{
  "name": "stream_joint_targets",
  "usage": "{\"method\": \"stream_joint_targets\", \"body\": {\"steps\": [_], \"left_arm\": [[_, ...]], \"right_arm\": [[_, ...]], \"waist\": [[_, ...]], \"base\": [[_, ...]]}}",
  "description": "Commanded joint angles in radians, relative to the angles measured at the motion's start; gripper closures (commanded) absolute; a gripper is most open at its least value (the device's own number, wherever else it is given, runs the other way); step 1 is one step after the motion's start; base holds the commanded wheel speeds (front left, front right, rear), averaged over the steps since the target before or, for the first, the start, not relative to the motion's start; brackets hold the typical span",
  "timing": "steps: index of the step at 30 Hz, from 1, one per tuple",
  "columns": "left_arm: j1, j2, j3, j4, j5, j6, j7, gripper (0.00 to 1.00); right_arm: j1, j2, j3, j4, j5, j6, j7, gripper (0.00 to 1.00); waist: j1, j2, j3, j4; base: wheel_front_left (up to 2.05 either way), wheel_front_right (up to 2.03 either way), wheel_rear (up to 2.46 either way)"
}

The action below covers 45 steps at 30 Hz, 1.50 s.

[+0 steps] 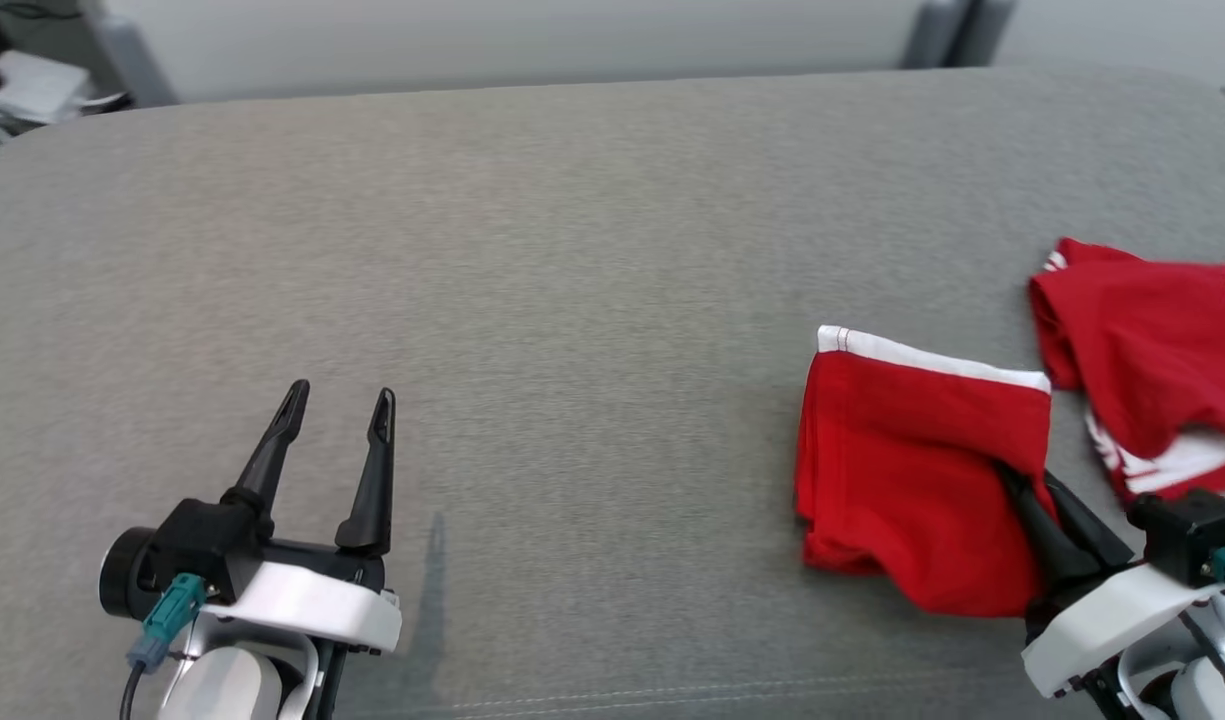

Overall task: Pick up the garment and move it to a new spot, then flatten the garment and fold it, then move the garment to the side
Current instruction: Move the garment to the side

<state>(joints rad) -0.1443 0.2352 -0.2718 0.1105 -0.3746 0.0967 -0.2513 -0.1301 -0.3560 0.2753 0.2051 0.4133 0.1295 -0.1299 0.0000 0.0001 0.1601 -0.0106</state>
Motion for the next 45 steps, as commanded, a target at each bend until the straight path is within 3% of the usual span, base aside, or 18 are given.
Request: {"method": "stream_joint_targets", "body": {"steps": [1,7,13,22,30,35,37,38,39,45], "left_arm": [[-0.054,0.022,0.037,-0.025,0.009,-0.007,-0.007,0.00],[-0.086,0.034,0.033,-0.040,0.018,-0.004,0.007,0.00],[-0.119,0.044,0.018,-0.063,0.032,-0.002,0.027,0.00],[-0.185,0.065,0.005,-0.095,0.048,-0.009,0.059,0.00],[-0.247,0.065,-0.023,-0.107,0.061,-0.024,0.071,0.00],[-0.276,0.062,-0.035,-0.105,0.066,-0.029,0.069,0.00],[-0.285,0.060,-0.040,-0.102,0.068,-0.031,0.067,0.00],[-0.290,0.058,-0.043,-0.101,0.069,-0.032,0.065,0.00],[-0.296,0.057,-0.046,-0.098,0.069,-0.033,0.064,0.00],[-0.319,0.050,-0.053,-0.085,0.070,-0.036,0.052,0.00]], "right_arm": [[0.000,-0.029,0.000,-0.045,-0.006,0.001,0.011,1.00],[-0.032,-0.078,-0.021,-0.070,0.005,0.001,0.047,1.00],[-0.127,-0.163,0.012,-0.064,0.028,0.001,0.074,1.00],[-0.449,-0.327,0.232,-0.005,0.134,0.001,0.090,1.00],[-0.719,-0.474,0.429,0.178,0.252,0.001,0.126,1.00],[-0.821,-0.517,0.525,0.291,0.311,0.001,0.131,1.00],[-0.851,-0.524,0.552,0.343,0.326,0.001,0.132,0.89],[-0.865,-0.526,0.558,0.372,0.330,0.001,0.123,0.62],[-0.876,-0.526,0.562,0.407,0.335,0.001,0.118,0.00],[-0.913,-0.510,0.565,0.575,0.303,0.001,0.066,0.00]], "waist": [[0.0000,-0.0001,0.030,-0.098],[0.0000,-0.0001,0.074,-0.196],[0.0000,-0.0001,0.132,-0.237],[0.0000,-0.0001,0.237,-0.239],[0.0000,-0.0001,0.319,-0.195],[0.0000,-0.0001,0.368,-0.166],[0.0000,-0.0001,0.385,-0.155],[0.0000,-0.0001,0.393,-0.149],[0.0000,-0.0001,0.401,-0.143],[0.0000,-0.0001,0.421,-0.120]], "base": [[0.00,0.00,0.00],[0.00,0.00,0.00],[0.00,0.00,0.00],[0.00,0.00,0.00],[0.00,0.00,0.00],[0.00,0.00,0.00],[0.00,0.00,0.00],[0.00,0.00,0.00],[0.00,0.00,0.00],[0.00,0.00,0.00]]}}
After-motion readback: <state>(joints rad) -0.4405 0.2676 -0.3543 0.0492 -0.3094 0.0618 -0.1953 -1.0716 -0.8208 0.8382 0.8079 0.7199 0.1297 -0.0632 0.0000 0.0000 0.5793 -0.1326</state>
